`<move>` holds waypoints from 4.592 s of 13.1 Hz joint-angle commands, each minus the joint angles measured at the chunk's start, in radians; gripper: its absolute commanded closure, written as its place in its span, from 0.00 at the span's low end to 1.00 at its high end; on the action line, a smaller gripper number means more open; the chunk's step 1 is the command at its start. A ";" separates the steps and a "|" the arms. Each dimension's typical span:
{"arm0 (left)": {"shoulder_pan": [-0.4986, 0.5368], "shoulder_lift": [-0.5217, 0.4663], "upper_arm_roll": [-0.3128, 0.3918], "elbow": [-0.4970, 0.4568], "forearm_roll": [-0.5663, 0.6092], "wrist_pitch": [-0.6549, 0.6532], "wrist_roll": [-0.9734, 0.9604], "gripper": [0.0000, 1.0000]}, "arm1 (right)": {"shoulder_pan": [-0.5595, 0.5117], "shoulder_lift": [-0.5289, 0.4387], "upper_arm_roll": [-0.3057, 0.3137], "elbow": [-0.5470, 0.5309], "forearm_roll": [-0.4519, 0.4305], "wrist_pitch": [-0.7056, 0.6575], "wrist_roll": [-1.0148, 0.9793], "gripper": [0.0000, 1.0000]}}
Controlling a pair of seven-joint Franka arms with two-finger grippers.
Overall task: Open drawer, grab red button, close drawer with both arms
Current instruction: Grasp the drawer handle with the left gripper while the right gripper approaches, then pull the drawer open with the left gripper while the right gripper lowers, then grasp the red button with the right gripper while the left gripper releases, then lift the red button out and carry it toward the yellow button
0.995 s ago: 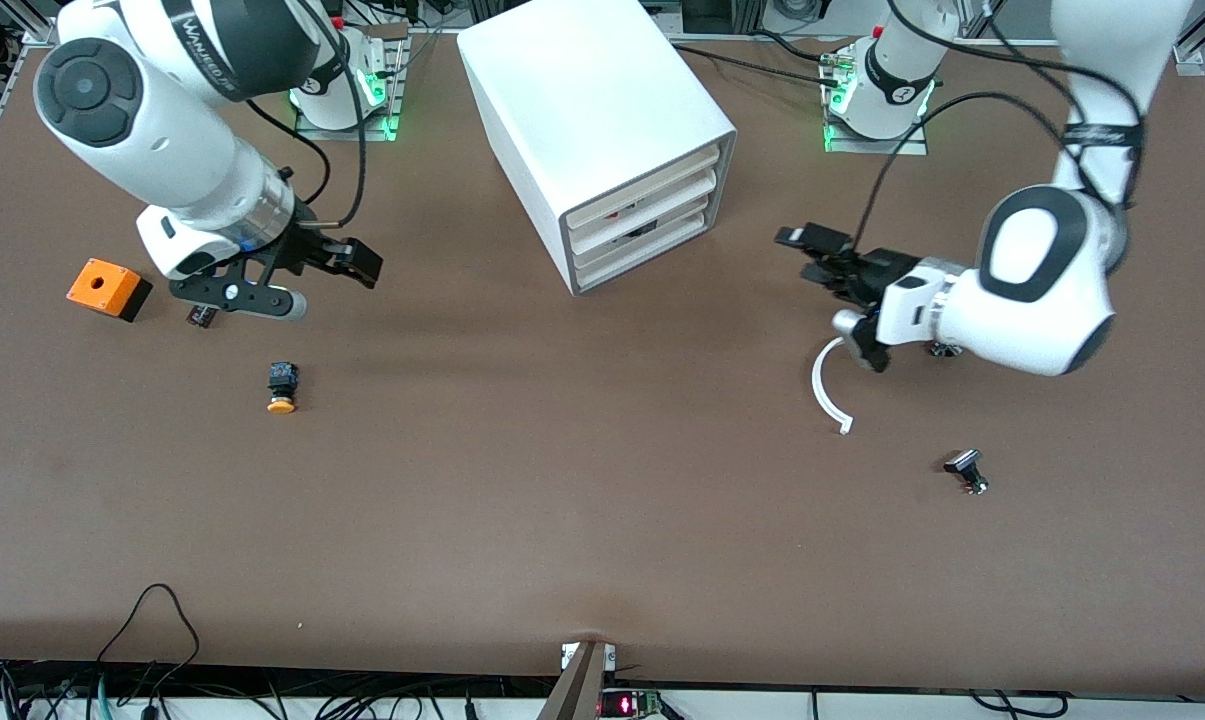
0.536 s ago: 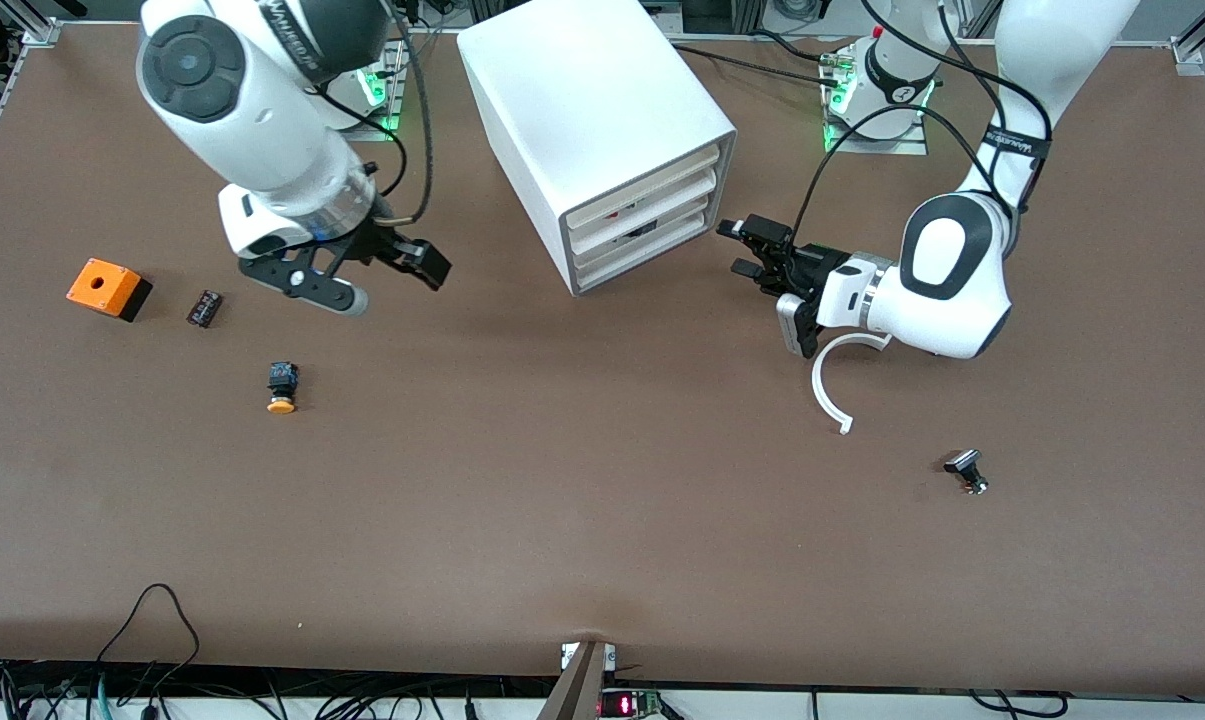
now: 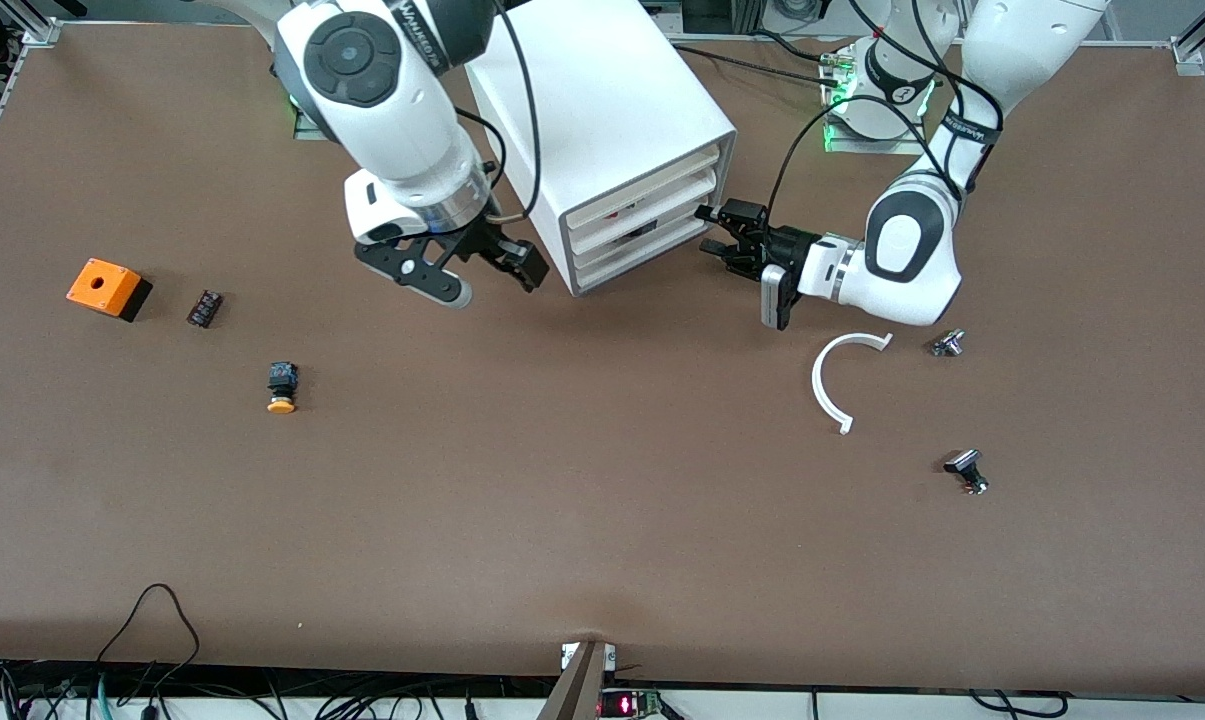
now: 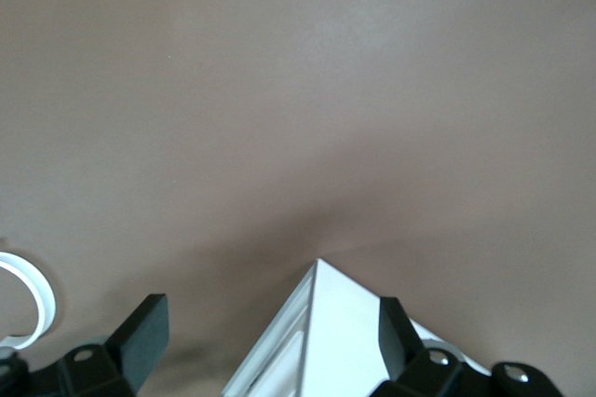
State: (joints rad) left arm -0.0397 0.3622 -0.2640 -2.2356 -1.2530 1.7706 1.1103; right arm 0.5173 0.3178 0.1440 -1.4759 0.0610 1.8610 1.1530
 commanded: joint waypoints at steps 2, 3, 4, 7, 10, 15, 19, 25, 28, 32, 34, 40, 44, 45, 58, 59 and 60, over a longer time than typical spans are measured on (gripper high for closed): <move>0.001 0.024 -0.047 -0.082 -0.147 0.029 0.140 0.38 | 0.059 0.072 -0.007 0.093 -0.007 0.009 0.169 0.00; 0.001 0.032 -0.054 -0.084 -0.149 0.033 0.141 0.38 | 0.075 0.098 -0.009 0.126 -0.007 0.010 0.210 0.00; 0.003 0.035 -0.055 -0.096 -0.149 0.042 0.143 0.38 | 0.089 0.122 -0.009 0.158 -0.009 0.010 0.250 0.00; 0.003 0.034 -0.075 -0.130 -0.167 0.043 0.144 0.41 | 0.109 0.152 -0.009 0.192 -0.018 0.020 0.309 0.00; 0.004 0.031 -0.104 -0.153 -0.221 0.049 0.148 0.73 | 0.115 0.164 -0.007 0.187 -0.076 0.058 0.298 0.01; 0.006 0.035 -0.100 -0.151 -0.220 0.069 0.149 1.00 | 0.135 0.181 -0.009 0.186 -0.110 0.079 0.295 0.01; 0.076 0.061 -0.092 -0.107 -0.163 0.079 0.141 1.00 | 0.136 0.187 -0.009 0.193 -0.110 0.079 0.289 0.01; 0.243 0.254 -0.090 0.178 0.116 0.076 0.112 1.00 | 0.164 0.334 -0.006 0.438 -0.099 -0.005 0.293 0.01; 0.254 0.281 -0.093 0.220 0.145 0.075 0.115 0.06 | 0.191 0.365 -0.006 0.444 -0.073 0.089 0.297 0.01; 0.277 0.235 -0.090 0.218 0.155 0.029 0.002 0.00 | 0.250 0.389 -0.012 0.434 -0.168 0.047 0.295 0.00; 0.291 0.175 -0.092 0.226 0.231 0.003 -0.134 0.00 | 0.286 0.403 -0.012 0.433 -0.179 0.069 0.321 0.00; 0.299 0.067 -0.093 0.266 0.492 -0.065 -0.513 0.00 | 0.309 0.494 -0.009 0.433 -0.164 0.224 0.502 0.00; 0.288 -0.012 -0.107 0.318 0.665 -0.105 -0.840 0.00 | 0.314 0.543 -0.006 0.430 -0.098 0.280 0.485 0.00; 0.287 -0.017 -0.107 0.345 0.713 -0.132 -0.909 0.00 | 0.319 0.547 -0.006 0.430 -0.081 0.280 0.476 0.01; 0.087 0.066 -0.097 0.908 1.265 -0.494 -1.610 0.00 | 0.333 0.535 0.000 0.402 0.011 0.216 0.358 1.00; 0.096 0.093 -0.093 0.953 1.265 -0.490 -1.600 0.00 | 0.330 0.531 0.000 0.419 0.011 0.193 0.356 1.00; 0.104 0.134 -0.093 1.023 1.265 -0.481 -1.594 0.00 | 0.313 0.529 0.002 0.443 0.016 0.157 0.355 1.00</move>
State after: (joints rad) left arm 0.0569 0.3935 -0.3681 -1.3755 -0.0118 1.3260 -0.4849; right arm 0.8525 0.8635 0.1411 -1.0693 0.0560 2.0869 1.5327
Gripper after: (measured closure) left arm 0.000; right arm 0.586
